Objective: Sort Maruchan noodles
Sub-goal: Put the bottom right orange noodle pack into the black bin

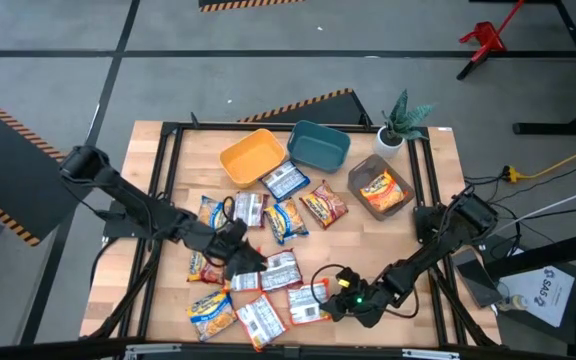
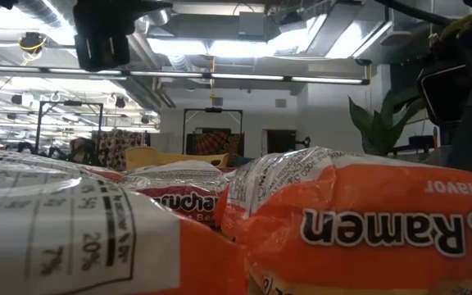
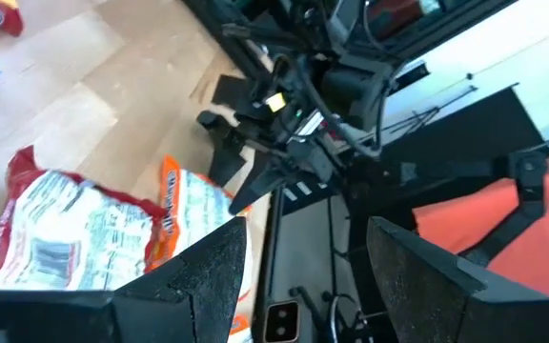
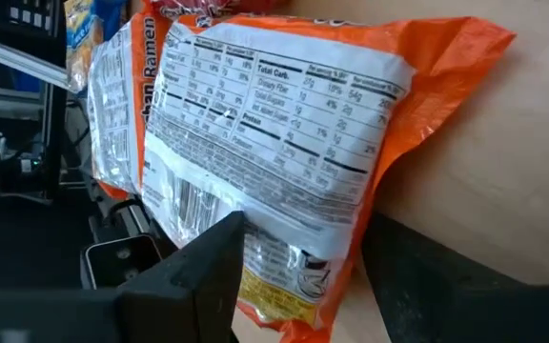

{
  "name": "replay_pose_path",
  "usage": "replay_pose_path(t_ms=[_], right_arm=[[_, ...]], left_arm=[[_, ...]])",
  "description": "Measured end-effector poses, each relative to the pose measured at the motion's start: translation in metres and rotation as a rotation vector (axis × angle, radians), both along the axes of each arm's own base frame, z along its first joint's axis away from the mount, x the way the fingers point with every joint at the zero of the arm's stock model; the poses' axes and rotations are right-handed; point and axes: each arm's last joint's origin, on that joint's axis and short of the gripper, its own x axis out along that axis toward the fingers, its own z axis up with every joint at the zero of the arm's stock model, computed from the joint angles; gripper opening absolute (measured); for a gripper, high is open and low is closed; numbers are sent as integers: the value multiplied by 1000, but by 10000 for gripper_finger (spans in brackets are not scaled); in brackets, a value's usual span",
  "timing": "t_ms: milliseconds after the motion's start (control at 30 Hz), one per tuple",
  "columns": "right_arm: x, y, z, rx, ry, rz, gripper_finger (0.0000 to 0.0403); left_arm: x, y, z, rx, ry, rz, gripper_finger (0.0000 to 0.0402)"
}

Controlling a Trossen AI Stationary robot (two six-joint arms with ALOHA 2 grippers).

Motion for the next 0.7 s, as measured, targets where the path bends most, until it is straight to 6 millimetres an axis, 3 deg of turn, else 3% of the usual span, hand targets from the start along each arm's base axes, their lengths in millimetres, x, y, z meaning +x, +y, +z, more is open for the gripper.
replay_pose_path(t_ms=[133,367,700], right_arm=[[0,0,0,-4,-3,-4,148],[0,-1,0,-17,-9,-19,20],[1,-1,7,-7,-40,-43,2]], left_arm=[[1,-2,-3,-13,11,8,215],[1,-2,-3,-13,12,11,215],[3,1,-2,-19,2,15,215]])
